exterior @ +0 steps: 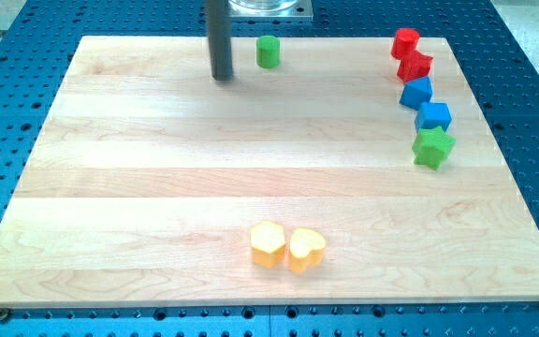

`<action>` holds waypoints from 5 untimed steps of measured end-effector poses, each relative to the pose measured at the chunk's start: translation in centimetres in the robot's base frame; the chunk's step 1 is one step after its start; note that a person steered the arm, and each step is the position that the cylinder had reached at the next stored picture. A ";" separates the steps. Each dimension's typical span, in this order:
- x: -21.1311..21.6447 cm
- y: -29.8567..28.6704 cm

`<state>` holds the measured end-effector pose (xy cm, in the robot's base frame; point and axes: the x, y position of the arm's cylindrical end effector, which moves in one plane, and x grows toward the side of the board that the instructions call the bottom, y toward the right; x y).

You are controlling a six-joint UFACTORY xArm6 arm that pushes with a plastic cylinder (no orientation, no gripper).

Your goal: Move the green circle horizontally to the green star

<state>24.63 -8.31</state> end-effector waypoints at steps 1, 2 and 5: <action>-5.2 0.1; -5.2 6.3; 4.0 14.0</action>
<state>28.61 5.68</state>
